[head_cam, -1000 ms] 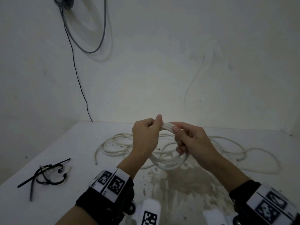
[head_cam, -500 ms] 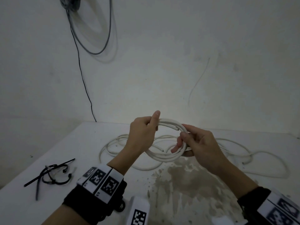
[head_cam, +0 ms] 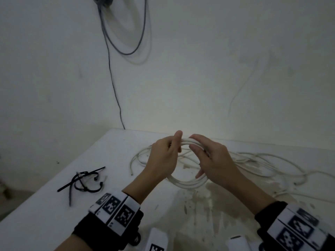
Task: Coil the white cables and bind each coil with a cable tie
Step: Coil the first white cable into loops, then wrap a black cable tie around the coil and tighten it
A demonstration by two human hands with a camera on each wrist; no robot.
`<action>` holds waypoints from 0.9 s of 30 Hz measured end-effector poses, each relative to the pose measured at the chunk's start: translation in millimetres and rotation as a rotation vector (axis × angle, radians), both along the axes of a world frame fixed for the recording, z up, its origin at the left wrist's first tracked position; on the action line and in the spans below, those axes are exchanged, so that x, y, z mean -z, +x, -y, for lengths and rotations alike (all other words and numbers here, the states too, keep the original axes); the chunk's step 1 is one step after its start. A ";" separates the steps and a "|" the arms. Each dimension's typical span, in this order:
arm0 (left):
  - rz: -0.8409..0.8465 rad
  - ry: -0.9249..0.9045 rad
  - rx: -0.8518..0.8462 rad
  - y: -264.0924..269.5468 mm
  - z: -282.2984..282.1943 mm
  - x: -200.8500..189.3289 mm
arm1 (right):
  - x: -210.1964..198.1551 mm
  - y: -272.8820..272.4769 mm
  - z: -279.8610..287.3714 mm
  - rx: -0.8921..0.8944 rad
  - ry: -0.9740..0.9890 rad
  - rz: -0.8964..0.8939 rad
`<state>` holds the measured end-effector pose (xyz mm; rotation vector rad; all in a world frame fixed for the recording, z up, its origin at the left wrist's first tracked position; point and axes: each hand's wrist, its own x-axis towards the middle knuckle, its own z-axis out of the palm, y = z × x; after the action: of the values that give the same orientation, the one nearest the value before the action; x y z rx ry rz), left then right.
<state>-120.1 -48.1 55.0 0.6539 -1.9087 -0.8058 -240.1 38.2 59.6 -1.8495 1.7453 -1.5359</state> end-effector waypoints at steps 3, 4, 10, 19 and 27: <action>0.042 0.003 0.102 31.0 7.7 8.3 | 5.0 17.6 16.5 -0.038 0.065 0.057; 0.051 0.008 0.118 42.1 11.1 11.1 | 7.3 25.5 23.0 -0.064 0.082 0.069; 0.121 -0.080 -0.084 100.6 46.5 29.2 | 23.3 80.4 70.3 -0.164 0.184 0.130; 0.158 -0.015 -0.336 198.3 93.3 25.9 | 38.3 122.9 140.3 -0.218 0.542 0.365; 0.056 0.137 -0.323 232.3 100.4 31.7 | 68.6 147.8 163.6 -0.420 0.775 -0.480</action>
<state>112.2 -148.5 23.3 1.0484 -1.7458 -0.7196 -92.3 -125.5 -9.0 -2.0129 1.6114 -0.1993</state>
